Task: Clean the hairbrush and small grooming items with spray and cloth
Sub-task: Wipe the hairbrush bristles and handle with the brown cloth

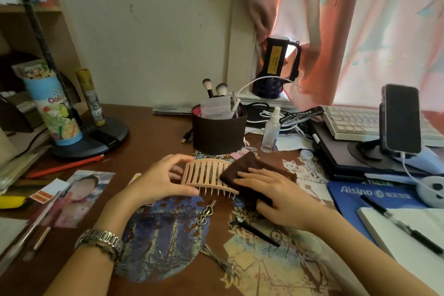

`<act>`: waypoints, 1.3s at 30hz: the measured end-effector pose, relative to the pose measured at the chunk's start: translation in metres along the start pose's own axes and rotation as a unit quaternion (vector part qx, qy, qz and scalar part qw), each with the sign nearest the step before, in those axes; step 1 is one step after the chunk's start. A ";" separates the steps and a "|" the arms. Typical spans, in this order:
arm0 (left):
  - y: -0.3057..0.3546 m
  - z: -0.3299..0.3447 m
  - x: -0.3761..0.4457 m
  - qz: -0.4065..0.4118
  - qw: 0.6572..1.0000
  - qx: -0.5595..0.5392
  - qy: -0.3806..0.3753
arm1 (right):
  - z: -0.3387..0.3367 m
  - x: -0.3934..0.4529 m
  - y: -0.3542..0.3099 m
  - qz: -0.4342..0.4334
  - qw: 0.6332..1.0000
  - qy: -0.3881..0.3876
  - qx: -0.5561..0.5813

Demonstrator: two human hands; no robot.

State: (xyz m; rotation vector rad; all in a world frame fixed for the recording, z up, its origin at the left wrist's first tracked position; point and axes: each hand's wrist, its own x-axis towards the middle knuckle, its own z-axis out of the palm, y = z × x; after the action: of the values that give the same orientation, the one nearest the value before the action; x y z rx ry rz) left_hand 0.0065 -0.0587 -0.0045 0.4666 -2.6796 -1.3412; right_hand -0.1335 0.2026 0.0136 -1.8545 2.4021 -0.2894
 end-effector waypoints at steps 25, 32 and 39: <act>0.003 -0.012 -0.012 0.019 0.994 -0.098 0.050 | -0.002 -0.009 -0.001 0.033 0.996 0.054 -0.065; 0.003 -0.014 -0.013 0.010 0.995 -0.094 0.027 | -0.021 0.026 -0.026 -0.001 0.997 0.079 -0.009; 0.002 -0.017 -0.013 0.017 0.994 -0.105 0.036 | -0.014 0.061 -0.030 0.012 0.995 0.028 0.095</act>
State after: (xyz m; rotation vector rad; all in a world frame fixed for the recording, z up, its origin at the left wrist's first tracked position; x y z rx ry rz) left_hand 0.0226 -0.0663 0.0073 0.4356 -2.4437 -1.5427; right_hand -0.1232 0.1379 0.0360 -1.7556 2.3374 -0.5545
